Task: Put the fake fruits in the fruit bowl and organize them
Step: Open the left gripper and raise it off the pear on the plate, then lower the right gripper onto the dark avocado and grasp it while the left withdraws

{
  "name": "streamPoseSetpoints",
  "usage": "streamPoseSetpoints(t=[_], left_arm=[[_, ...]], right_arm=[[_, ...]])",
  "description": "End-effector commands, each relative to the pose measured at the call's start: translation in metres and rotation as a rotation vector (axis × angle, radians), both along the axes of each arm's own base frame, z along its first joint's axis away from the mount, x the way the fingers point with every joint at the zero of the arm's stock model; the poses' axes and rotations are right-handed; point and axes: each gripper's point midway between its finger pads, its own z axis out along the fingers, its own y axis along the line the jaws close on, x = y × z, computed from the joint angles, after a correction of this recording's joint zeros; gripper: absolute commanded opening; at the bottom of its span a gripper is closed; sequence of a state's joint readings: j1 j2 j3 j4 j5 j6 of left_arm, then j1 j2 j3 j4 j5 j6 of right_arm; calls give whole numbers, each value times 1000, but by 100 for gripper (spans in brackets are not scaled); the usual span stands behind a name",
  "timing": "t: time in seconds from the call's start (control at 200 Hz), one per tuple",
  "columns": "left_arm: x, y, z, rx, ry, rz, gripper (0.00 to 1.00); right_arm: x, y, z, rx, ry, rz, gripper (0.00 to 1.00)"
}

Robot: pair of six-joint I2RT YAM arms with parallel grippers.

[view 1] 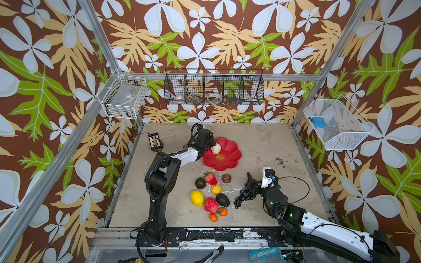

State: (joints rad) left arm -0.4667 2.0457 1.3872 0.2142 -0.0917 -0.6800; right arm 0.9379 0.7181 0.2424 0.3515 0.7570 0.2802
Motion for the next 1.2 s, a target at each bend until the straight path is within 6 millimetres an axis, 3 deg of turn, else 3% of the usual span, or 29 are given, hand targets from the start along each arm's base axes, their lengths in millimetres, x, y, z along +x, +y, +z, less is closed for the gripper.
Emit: streamPoseSetpoints(t=[0.0,0.325,0.52,0.656,0.891,1.061,1.196], left_arm=[[2,3,10,3,-15,16,25],[-5,5,29,13,-20,4,41],[-28,17,45,6,5,9,54],[-72,35,57,-83,-10,25,59],[-167,70,74,-225,-123,13,61],[-223,105,61,-186,-160,27,63],[-256,113,42,-204,-170,-23,65]], right_arm=[[1,0,3,12,-8,-3,96],[1,2,2,2,-3,4,96],[2,7,0,-9,4,21,96],[2,16,-2,-25,15,62,96],[3,37,-9,-26,75,148,95],[-3,64,-23,-14,225,254,91],[-21,90,-43,-55,388,383,88]])
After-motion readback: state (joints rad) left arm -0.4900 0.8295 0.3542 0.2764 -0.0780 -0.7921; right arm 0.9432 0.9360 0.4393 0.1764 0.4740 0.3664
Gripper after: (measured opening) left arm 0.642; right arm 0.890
